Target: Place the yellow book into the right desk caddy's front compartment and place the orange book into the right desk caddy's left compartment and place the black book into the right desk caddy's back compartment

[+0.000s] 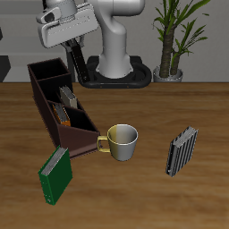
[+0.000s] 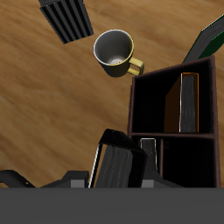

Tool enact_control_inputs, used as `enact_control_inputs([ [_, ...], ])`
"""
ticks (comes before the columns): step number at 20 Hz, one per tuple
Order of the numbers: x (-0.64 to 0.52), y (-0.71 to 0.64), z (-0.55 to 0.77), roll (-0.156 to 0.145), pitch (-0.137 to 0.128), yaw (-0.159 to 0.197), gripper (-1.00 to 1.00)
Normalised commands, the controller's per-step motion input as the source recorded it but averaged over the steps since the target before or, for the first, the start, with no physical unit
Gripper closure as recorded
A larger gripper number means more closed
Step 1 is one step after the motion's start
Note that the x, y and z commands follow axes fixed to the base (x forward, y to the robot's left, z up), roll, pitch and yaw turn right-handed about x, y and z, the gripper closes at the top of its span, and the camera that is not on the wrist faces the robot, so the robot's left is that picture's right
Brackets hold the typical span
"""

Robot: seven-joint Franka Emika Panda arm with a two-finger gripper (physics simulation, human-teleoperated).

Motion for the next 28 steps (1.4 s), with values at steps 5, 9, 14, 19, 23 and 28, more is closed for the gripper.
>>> enact_control_inputs([
  [5,-0.22,-0.3,0.15,0.005,-0.043,0.12,1.0],
  [9,0.01,-0.5,0.1,-0.09,0.003,0.075,1.0],
  [14,-0.02,-0.42,0.17,-0.041,-0.005,0.098,1.0],
  [19,0.05,-0.4,0.23,-0.035,-0.032,0.077,1.0],
  [23,0.07,-0.24,0.09,-0.01,-0.015,0.033,1.0],
  [28,0.09,-0.27,0.12,-0.032,-0.031,-0.009,1.0],
])
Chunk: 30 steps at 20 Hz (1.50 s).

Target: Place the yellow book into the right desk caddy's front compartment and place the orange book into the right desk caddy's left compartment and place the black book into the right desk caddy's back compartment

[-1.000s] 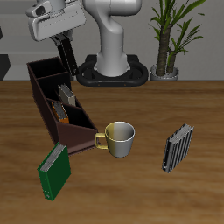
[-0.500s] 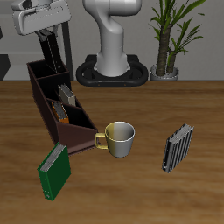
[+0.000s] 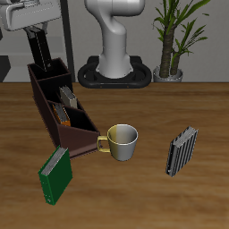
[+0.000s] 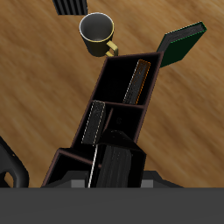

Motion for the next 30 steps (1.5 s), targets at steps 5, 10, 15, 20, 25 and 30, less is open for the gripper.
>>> enact_control_inputs([
  [5,0.14,-0.21,0.09,-0.011,-0.009,-0.07,1.0],
  [10,0.15,-0.16,0.07,-0.078,-0.025,-0.151,1.0],
  [15,0.17,0.05,-0.1,0.0,0.003,0.001,1.0],
  [20,0.14,-0.01,0.08,-0.027,-0.011,-0.048,1.0],
  [25,0.11,-0.02,0.06,-0.025,-0.019,-0.023,1.0],
  [30,0.13,-0.04,0.07,-0.031,-0.007,-0.061,1.0],
])
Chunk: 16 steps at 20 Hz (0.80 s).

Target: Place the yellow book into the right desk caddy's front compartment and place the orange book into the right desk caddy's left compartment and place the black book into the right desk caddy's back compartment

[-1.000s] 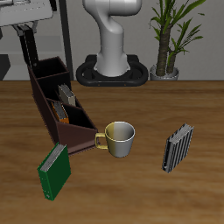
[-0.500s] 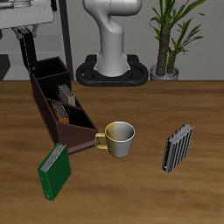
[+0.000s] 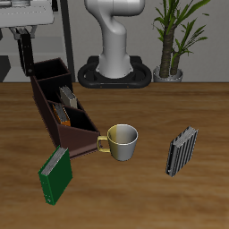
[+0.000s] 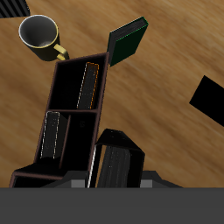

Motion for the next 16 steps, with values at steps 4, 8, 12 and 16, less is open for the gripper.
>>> enact_control_inputs([
  [4,0.05,0.09,-0.04,0.006,-0.013,0.025,1.0],
  [8,-0.05,0.08,0.14,0.019,-0.031,0.008,1.0],
  [12,0.0,0.06,0.04,0.012,0.0,-0.008,1.0],
  [16,0.08,0.11,-0.07,0.02,0.012,-0.002,1.0],
])
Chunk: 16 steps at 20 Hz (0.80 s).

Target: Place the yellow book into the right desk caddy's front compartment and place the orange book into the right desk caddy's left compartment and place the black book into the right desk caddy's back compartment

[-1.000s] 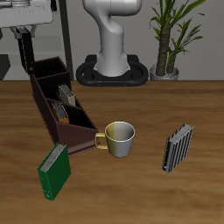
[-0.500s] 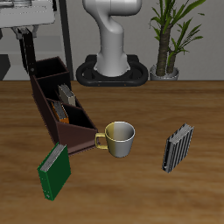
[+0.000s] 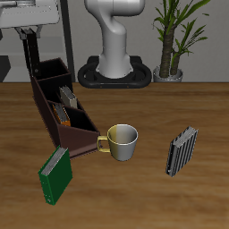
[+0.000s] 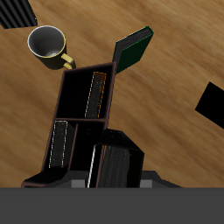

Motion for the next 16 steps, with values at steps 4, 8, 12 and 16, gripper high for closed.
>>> enact_control_inputs([
  [4,0.1,0.11,-0.09,0.012,0.011,-0.018,1.0],
  [8,0.1,0.13,-0.11,0.024,0.016,-0.006,1.0],
  [12,0.05,0.13,-0.13,0.015,0.022,-0.02,1.0],
  [16,-0.03,0.21,-0.14,0.051,0.021,0.005,1.0],
])
